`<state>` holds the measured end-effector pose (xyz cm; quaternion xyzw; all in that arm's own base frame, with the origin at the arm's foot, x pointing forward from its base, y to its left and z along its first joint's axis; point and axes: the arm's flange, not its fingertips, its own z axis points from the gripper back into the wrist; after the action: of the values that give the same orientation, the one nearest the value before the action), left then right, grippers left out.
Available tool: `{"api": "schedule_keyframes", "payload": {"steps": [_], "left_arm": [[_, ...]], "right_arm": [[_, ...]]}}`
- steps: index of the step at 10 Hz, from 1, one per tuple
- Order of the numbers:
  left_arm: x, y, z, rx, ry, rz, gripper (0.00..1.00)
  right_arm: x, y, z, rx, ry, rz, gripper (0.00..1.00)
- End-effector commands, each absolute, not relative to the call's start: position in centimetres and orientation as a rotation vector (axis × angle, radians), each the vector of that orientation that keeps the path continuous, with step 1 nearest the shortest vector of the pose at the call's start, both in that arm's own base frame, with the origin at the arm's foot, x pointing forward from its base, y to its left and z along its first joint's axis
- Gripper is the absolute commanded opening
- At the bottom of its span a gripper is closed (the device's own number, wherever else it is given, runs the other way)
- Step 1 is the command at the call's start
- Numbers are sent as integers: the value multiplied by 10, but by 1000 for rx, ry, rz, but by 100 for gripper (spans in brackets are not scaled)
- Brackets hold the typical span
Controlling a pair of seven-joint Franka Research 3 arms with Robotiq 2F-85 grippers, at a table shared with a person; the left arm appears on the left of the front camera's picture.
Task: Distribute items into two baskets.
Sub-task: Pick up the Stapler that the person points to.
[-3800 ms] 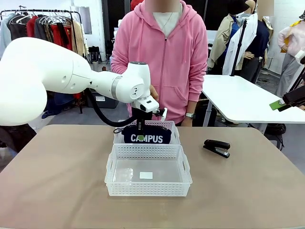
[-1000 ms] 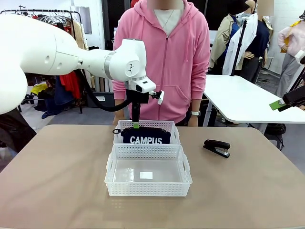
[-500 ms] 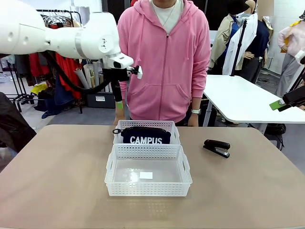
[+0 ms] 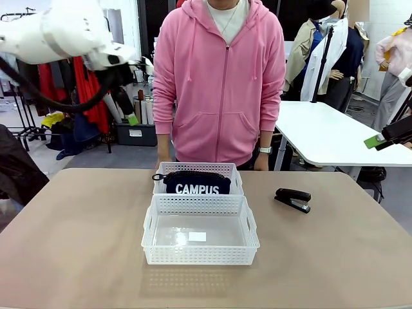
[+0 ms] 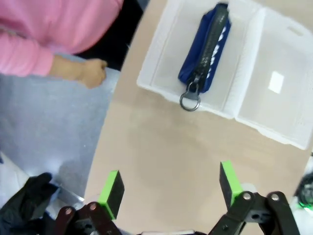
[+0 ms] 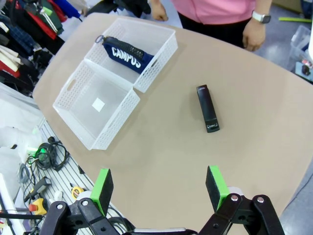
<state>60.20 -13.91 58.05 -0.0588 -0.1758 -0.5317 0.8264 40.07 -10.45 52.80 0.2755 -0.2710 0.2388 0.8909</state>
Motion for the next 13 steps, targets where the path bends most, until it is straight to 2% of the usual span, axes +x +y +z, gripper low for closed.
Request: {"api": "schedule_keyframes", "payload": {"steps": [1,6,9,13], "left_arm": [[559,-101,568,-152,-457,-1082,100],[490,7,556,-229,-575,-925,100],[453,50,553,-308,-744,-848,100],[448,80,553,-362,-804,-793,100]], "right_arm": [[402,-104,529,588,-576,500,100],[402,-104,529,588,-576,500,100],[402,-104,529,588,-576,500,100],[402,-104,529,588,-576,500,100]]}}
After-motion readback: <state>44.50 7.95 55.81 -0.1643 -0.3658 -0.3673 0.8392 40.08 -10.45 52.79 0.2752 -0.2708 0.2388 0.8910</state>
